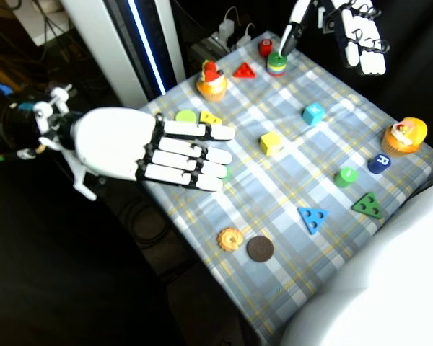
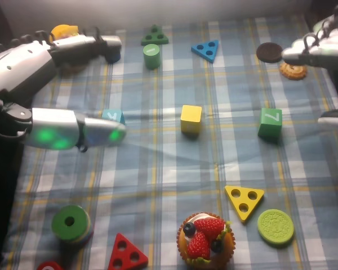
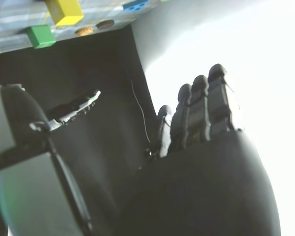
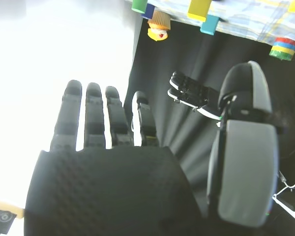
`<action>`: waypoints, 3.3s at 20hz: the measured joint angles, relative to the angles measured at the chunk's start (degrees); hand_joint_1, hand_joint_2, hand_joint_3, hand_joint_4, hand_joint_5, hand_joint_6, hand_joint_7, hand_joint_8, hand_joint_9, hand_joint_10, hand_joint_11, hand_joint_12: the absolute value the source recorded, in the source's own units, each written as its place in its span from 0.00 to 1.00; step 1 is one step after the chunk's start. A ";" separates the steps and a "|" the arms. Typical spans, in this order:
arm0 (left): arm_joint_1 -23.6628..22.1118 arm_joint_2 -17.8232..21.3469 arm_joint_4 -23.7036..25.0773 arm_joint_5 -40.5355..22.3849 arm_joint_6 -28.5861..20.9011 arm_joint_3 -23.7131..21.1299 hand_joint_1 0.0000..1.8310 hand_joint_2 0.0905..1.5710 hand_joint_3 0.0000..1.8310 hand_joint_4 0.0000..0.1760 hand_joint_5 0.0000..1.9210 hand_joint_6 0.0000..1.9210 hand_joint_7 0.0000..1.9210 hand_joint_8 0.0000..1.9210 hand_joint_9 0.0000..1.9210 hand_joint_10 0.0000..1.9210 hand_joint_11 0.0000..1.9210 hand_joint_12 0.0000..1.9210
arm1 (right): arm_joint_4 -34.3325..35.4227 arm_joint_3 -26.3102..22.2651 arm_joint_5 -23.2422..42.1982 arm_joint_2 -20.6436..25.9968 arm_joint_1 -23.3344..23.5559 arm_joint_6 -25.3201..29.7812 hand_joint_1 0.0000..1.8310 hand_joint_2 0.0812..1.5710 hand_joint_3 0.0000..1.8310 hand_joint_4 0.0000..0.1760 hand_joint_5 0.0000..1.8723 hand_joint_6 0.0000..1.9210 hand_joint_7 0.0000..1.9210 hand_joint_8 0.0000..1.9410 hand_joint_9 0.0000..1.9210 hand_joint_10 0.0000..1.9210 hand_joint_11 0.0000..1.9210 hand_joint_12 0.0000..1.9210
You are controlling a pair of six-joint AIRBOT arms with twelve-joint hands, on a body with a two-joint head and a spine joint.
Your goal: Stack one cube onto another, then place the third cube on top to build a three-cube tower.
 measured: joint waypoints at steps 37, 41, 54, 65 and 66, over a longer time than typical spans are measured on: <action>-8.13 -14.08 -29.27 16.09 50.23 12.63 0.47 0.64 0.00 0.90 0.46 0.00 0.31 0.00 0.23 0.00 0.05 0.16 | -1.73 0.42 -0.15 -0.35 0.63 0.11 0.36 0.71 0.00 0.00 0.24 0.00 0.28 0.00 0.26 0.00 0.00 0.50; -8.13 -14.38 -30.05 16.02 50.25 12.98 0.55 0.70 0.00 1.00 0.50 0.53 0.35 0.00 0.27 0.00 0.08 0.16 | -1.77 0.44 -0.15 -0.35 0.63 0.33 0.36 0.72 0.00 0.00 0.24 0.00 0.28 0.00 0.26 0.00 0.02 0.47; -13.07 -15.85 -15.52 12.04 29.53 11.56 0.58 0.65 0.00 1.00 0.57 0.41 0.39 0.00 0.29 0.00 0.12 0.15 | -1.88 0.55 -0.17 -0.81 0.63 0.46 0.34 0.76 0.00 0.00 0.24 0.00 0.28 0.00 0.27 0.00 0.03 0.48; -16.11 -23.47 -12.15 15.63 28.33 15.61 0.57 0.66 0.00 1.00 0.56 0.43 0.36 0.00 0.28 0.00 0.06 0.31 | -3.26 0.96 -0.42 -1.84 2.05 0.46 0.35 0.75 0.00 0.00 0.24 0.00 0.28 0.00 0.27 0.00 0.01 0.52; -16.35 -23.87 -11.98 16.46 28.33 16.26 0.58 0.65 0.00 1.00 0.58 0.40 0.36 0.00 0.28 0.00 0.06 0.30 | -3.26 0.98 -0.39 -1.84 2.05 0.46 0.34 0.76 0.00 0.00 0.24 0.00 0.29 0.00 0.27 0.00 0.00 0.54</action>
